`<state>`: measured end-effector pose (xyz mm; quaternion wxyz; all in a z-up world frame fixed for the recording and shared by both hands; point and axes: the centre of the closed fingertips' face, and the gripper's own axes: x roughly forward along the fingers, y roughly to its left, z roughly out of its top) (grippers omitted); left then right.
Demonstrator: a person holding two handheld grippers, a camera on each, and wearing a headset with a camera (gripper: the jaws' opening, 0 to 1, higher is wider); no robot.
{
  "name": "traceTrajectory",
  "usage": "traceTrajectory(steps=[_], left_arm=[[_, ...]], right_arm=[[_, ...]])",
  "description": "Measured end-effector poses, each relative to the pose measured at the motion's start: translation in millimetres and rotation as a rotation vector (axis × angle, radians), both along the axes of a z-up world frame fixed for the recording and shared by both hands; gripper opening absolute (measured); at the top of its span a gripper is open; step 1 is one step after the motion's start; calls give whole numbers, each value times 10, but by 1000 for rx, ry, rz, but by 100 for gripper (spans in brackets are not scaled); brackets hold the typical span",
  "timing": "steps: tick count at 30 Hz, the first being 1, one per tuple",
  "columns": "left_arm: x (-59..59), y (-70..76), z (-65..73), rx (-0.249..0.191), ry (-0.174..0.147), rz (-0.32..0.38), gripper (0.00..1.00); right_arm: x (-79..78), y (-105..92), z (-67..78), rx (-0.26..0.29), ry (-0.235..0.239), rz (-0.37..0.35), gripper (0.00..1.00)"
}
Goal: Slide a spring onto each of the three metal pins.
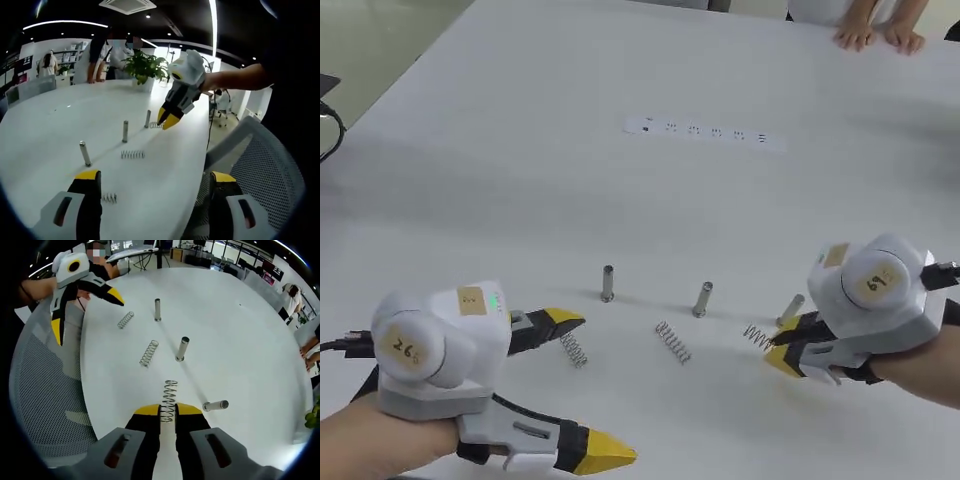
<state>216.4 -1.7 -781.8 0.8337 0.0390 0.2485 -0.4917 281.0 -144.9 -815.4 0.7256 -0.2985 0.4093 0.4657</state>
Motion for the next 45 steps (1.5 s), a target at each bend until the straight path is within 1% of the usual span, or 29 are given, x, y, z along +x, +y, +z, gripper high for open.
traceTrajectory(steps=[3, 6, 9, 13, 15, 16, 18, 20, 23, 28, 29, 32, 34, 36, 37, 39, 42, 45], left_arm=[[1, -42, 26, -17, 2, -8, 85], [19, -78, 32, -10, -6, -22, 85], [41, -109, 56, -13, -13, -31, 85], [109, -167, 85, -21, -25, -54, 85], [140, -181, 80, -17, -32, -61, 85], [167, -188, 72, -13, -34, -66, 84], [200, -201, 66, -20, -33, -72, 84], [229, -218, 65, -21, -42, -77, 83], [247, -259, 63, -33, -38, -84, 82], [260, -343, 86, -44, -51, -105, 78], [264, -350, 95, -43, -60, -111, 76], [283, -365, 116, -47, -60, -119, 72], [297, -371, 134, -51, -68, -123, 71], [323, -379, 156, -56, -73, -124, 70], [334, -392, 181, -71, -71, -125, 69], [344, -406, 206, -84, -74, -126, 68], [335, -415, 204, -81, -72, -144, 60], [335, -433, 226, -91, -76, -148, 58]], right_arm=[[-16, 19, 23, 8, -3, 12, 8], [-32, 44, 42, 9, -10, 30, 8], [-51, 78, 72, 13, -19, 52, 8], [-70, 129, 127, 16, -33, 88, 8], [-68, 140, 143, 17, -38, 96, 8], [-67, 146, 148, 17, -38, 100, 8], [-67, 149, 146, 14, -39, 108, 8], [-68, 154, 146, 11, -45, 120, 8], [-76, 161, 145, 14, -43, 126, 8], [-105, 190, 155, 9, -53, 165, 8], [-108, 195, 157, 9, -54, 171, 8], [-125, 253, 175, 11, -66, 211, 8], [-132, 281, 182, 13, -69, 222, 8], [-147, 322, 194, 20, -74, 237, 8], [-163, 352, 205, 28, -80, 251, 8], [-182, 391, 221, 36, -91, 271, 8], [-206, 438, 252, 47, -110, 299, 8], [-261, 492, 277, 58, -113, 337, 8]])
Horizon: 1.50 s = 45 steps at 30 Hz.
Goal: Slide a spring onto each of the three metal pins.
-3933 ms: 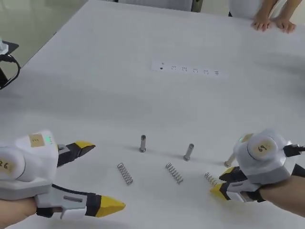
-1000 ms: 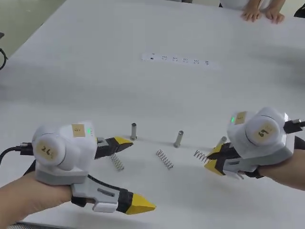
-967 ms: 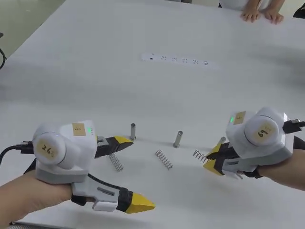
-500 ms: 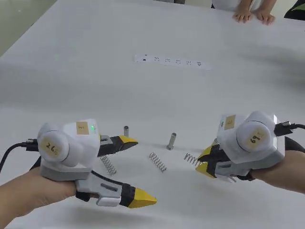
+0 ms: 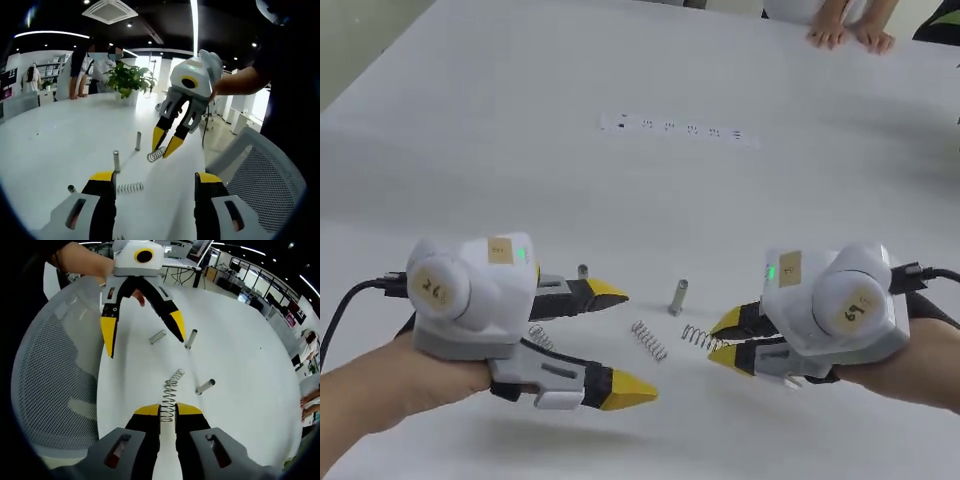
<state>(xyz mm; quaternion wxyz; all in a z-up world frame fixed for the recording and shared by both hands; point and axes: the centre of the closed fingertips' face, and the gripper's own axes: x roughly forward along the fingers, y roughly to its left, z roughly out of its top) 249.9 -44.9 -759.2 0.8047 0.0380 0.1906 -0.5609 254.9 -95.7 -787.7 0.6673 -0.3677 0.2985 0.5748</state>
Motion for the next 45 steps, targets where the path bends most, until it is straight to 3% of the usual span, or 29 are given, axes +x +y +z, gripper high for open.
traceTrajectory(steps=[5, 7, 8, 13, 19, 25, 31, 45], left_arm=[[16, -63, 58, -32, 0, 0, 51], [-1, -93, 47, -24, -17, -21, 44], [-16, -108, 25, -9, -40, -41, 41], [-44, -146, -21, -5, -35, -67, 30], [-1, -173, 46, -44, -27, -47, 30], [-12, -200, 44, -48, -27, -55, 28], [-45, -241, 61, -65, -26, -67, 18], [-80, -292, 96, -83, -30, -80, 7]], right_arm=[[-59, 76, 18, -9, -28, 55, 8], [-80, 103, 27, -12, -36, 80, 8], [-83, 112, 32, -12, -42, 88, 8], [-114, 149, 56, -24, -61, 126, 8], [-135, 195, 106, -9, -70, 151, 8], [-150, 222, 151, 7, -84, 177, 8], [-182, 239, 193, 24, -86, 191, 8], [-234, 265, 255, 47, -98, 219, 8]])
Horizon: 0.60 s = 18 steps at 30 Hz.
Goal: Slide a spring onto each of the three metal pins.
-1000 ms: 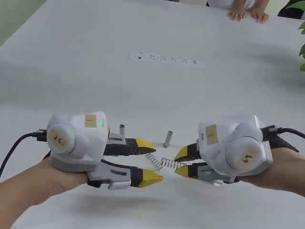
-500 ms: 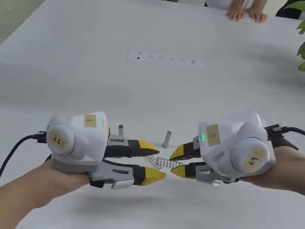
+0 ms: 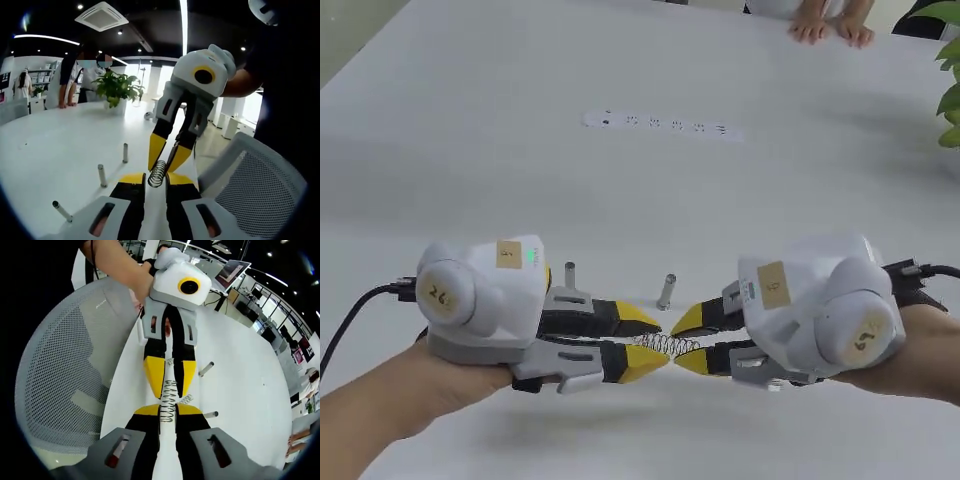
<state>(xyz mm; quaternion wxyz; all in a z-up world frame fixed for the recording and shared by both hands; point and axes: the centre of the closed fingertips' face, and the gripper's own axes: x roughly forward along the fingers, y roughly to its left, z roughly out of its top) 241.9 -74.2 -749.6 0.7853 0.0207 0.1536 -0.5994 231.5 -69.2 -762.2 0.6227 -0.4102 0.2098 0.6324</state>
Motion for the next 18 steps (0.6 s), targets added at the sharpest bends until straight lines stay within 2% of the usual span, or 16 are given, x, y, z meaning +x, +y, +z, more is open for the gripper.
traceTrajectory(steps=[12, 18], left_arm=[[-34, -8, 31, -9, -11, -15, 3], [-52, -22, 29, 2, -11, -27, 2]], right_arm=[[-10, 1, 14, 7, -18, 8, 8], [-9, -7, 21, 7, -30, 11, 8]])
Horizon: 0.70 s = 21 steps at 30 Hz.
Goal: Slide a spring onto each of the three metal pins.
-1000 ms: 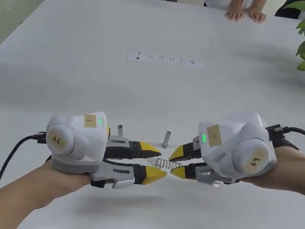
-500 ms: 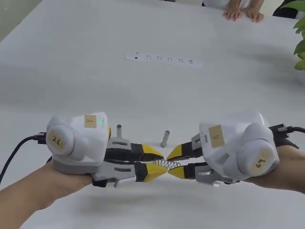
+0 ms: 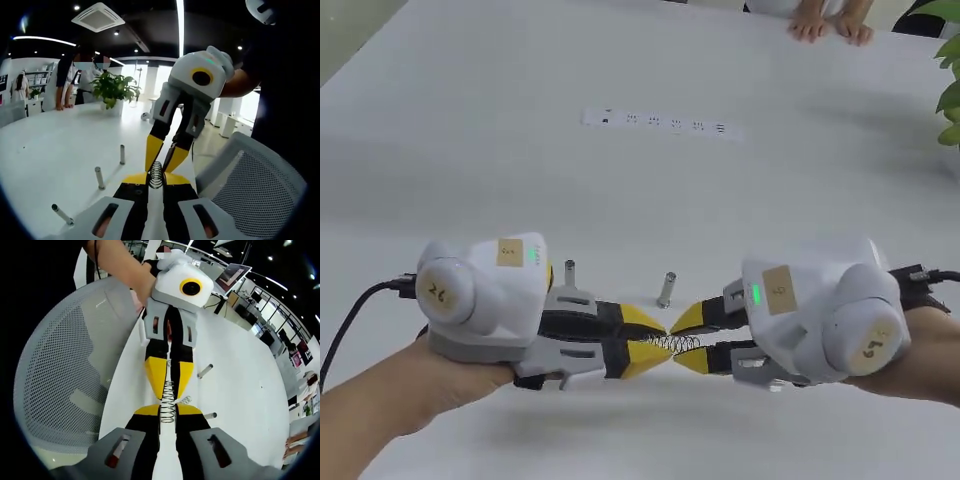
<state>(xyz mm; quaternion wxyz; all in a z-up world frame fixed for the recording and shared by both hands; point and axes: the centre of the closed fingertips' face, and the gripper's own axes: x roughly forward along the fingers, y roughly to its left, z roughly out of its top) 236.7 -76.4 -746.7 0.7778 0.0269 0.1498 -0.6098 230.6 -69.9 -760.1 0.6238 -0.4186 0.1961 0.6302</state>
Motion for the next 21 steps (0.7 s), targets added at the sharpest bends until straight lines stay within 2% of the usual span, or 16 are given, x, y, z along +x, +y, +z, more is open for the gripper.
traceTrajectory(steps=[12, 21], left_arm=[[12, 1, 13, 7, -4, -2, 2], [9, 8, 23, 10, 5, -4, 2]], right_arm=[[4, 5, 14, 10, 5, -12, 8], [-8, 13, 19, 17, 14, -10, 8]])
